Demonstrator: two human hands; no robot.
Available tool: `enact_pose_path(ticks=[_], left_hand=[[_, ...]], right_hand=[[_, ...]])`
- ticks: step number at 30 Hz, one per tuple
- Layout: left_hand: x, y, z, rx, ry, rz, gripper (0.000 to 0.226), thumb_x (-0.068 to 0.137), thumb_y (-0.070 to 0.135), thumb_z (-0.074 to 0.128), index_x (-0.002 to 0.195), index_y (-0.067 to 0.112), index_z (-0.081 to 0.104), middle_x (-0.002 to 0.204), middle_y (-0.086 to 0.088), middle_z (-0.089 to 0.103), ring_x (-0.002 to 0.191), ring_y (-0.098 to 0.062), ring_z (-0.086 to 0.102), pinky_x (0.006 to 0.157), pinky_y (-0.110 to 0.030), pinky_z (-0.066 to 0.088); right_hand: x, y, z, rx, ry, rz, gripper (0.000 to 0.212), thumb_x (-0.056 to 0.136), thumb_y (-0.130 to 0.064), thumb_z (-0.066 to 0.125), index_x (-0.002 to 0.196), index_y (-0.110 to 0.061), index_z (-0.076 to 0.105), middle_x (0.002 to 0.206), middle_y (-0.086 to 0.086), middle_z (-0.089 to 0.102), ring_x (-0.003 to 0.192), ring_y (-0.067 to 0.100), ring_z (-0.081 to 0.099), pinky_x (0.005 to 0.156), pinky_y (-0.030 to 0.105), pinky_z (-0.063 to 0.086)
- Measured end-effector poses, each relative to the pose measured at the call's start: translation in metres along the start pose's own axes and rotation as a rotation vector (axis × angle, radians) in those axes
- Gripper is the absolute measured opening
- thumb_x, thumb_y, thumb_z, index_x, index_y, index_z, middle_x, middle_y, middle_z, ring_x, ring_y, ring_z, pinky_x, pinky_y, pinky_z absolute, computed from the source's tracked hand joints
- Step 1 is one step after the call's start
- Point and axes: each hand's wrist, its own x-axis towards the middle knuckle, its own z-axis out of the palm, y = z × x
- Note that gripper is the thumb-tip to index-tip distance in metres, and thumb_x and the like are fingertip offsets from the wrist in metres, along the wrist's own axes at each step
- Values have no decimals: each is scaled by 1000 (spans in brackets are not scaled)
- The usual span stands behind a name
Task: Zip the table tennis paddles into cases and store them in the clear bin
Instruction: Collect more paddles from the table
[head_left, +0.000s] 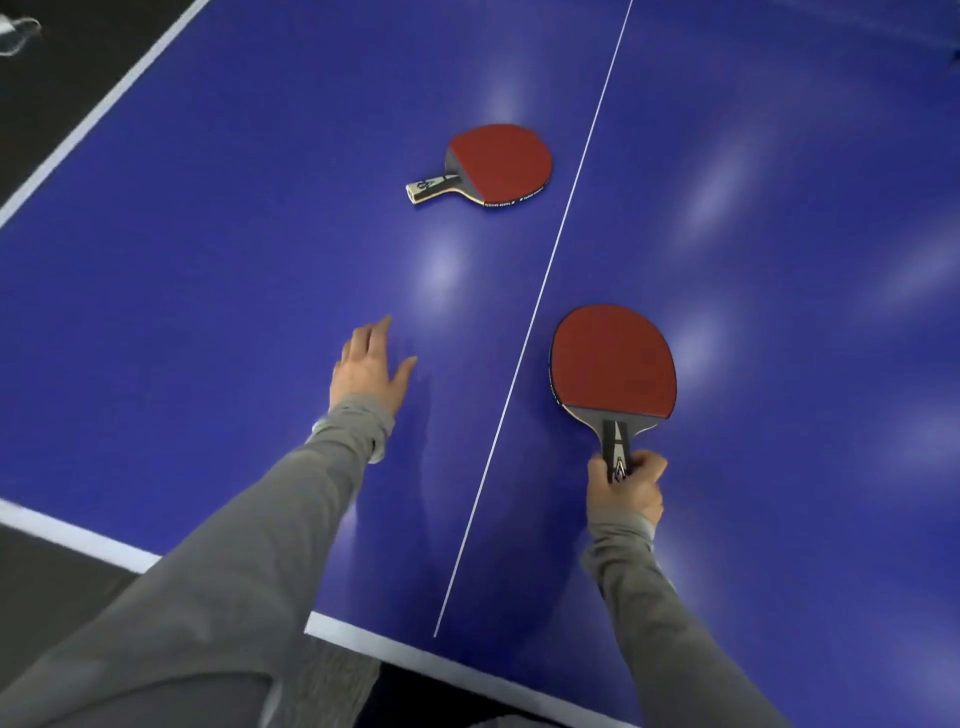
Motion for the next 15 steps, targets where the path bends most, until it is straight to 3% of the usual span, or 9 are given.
enact_pose_path(ticks=[5,8,12,15], left_hand=[[91,20,4,52,16,-4,71,87,35,61,145,13,27,143,-10,33,131,-30,34,103,-46,35],[150,37,10,99,35,35,73,86,37,62,145,12,26,144,-9,32,131,-30,33,102,-47,33],[220,59,19,134,70,48,76,85,40,62,145,12,25,146,-9,30,132,-30,31,102,-48,31],[260,69,27,182,49,35,77,84,42,63,145,13,25,147,-9,29,133,-31,29,104,-48,29]], right_hand=[[29,-22,12,59,20,31,34,80,-20,66,99,-7,41,70,4,53,62,27,45,66,31,33],[48,-29,21,93,27,57,33,79,-19,67,94,-12,39,63,-6,48,57,25,45,64,31,33],[66,-34,30,131,41,71,35,78,-18,69,89,-18,35,61,-12,48,53,9,46,62,31,34],[77,-35,34,140,55,70,37,76,-16,71,88,-19,36,63,-13,48,55,6,47,63,31,36]])
